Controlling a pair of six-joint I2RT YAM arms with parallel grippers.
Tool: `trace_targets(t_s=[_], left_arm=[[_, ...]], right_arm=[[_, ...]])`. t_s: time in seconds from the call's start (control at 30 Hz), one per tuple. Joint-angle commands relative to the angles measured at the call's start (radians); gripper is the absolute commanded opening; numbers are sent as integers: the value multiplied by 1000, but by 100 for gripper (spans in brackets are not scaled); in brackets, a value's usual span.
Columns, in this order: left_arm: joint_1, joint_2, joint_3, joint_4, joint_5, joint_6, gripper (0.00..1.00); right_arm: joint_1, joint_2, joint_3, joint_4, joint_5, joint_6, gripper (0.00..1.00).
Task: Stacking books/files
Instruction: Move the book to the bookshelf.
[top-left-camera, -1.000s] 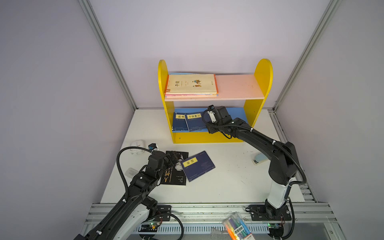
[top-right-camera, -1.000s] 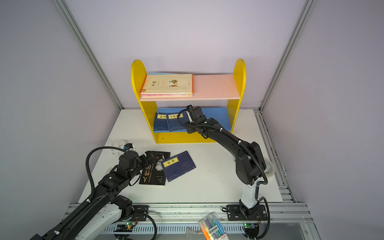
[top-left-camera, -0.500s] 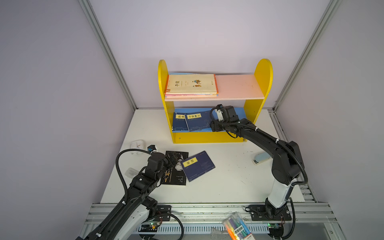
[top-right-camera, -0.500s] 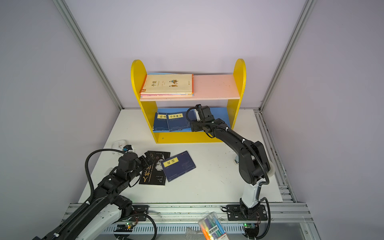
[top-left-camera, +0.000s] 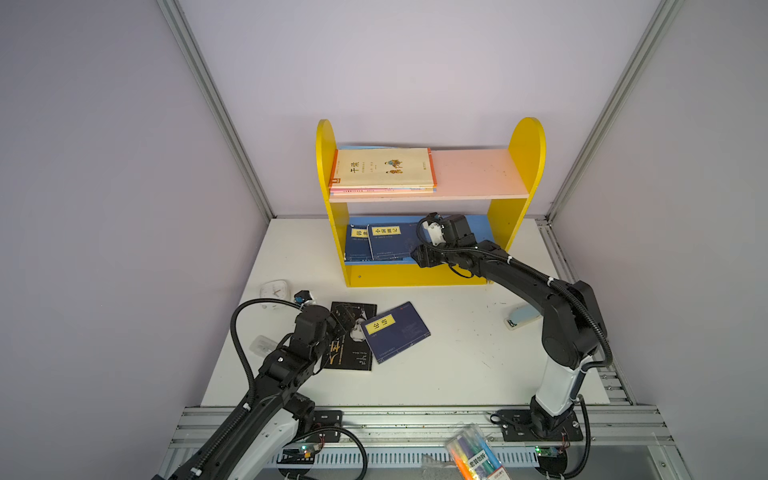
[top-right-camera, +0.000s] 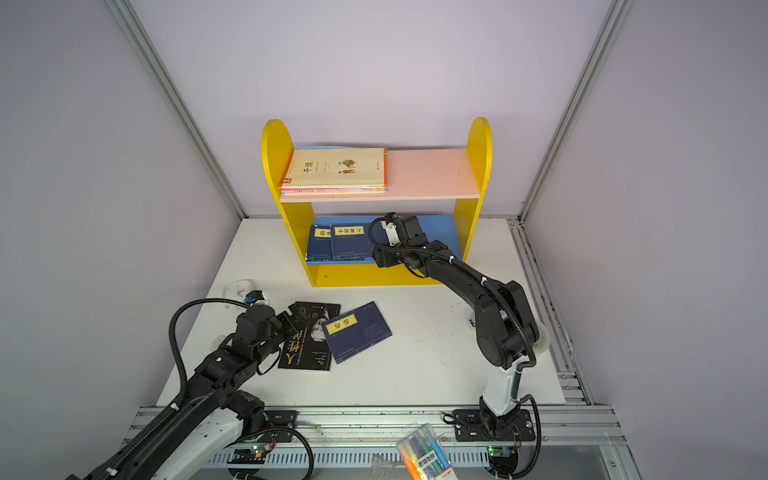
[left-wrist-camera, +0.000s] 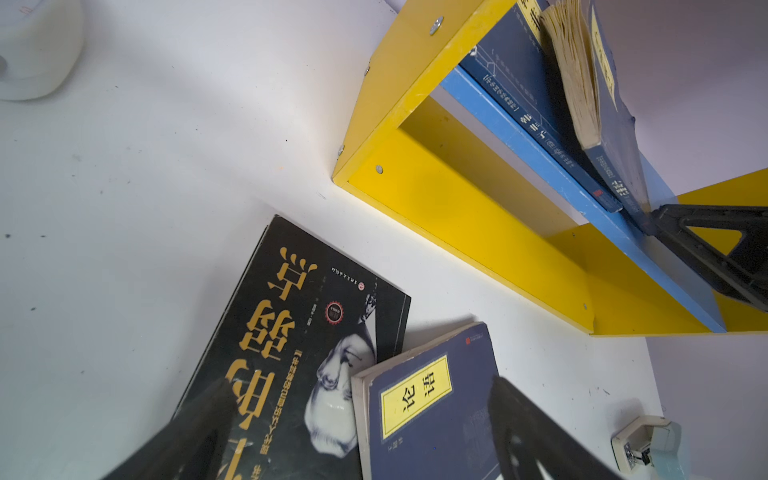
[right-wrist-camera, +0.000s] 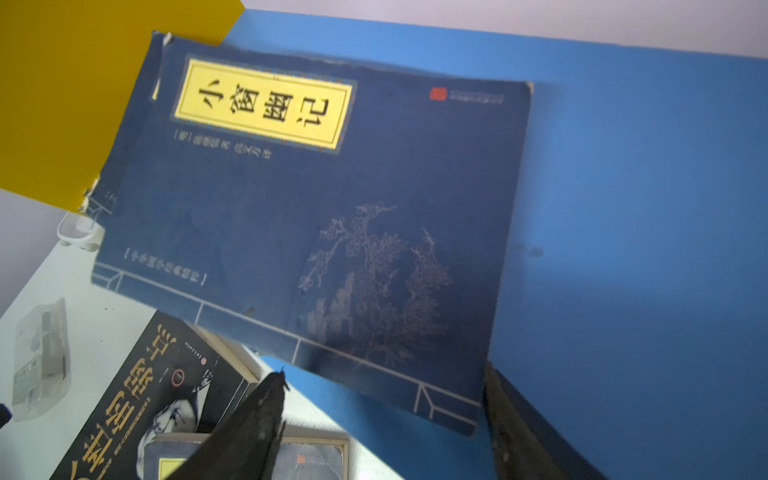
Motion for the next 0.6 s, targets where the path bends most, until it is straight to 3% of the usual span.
trace_targets(t_s=[0.0, 0.3, 0.57], left_arm=[[0, -1, 1, -5, -8, 3, 97], [1, -4, -7, -1, -6, 3, 97], [0, -11, -17, 0, -8, -2, 97]], right_arm=[[4, -9, -3, 54, -49, 12, 75], [10, 7, 35, 30, 51, 4, 76], [-4, 68, 127, -8, 7, -18, 76]])
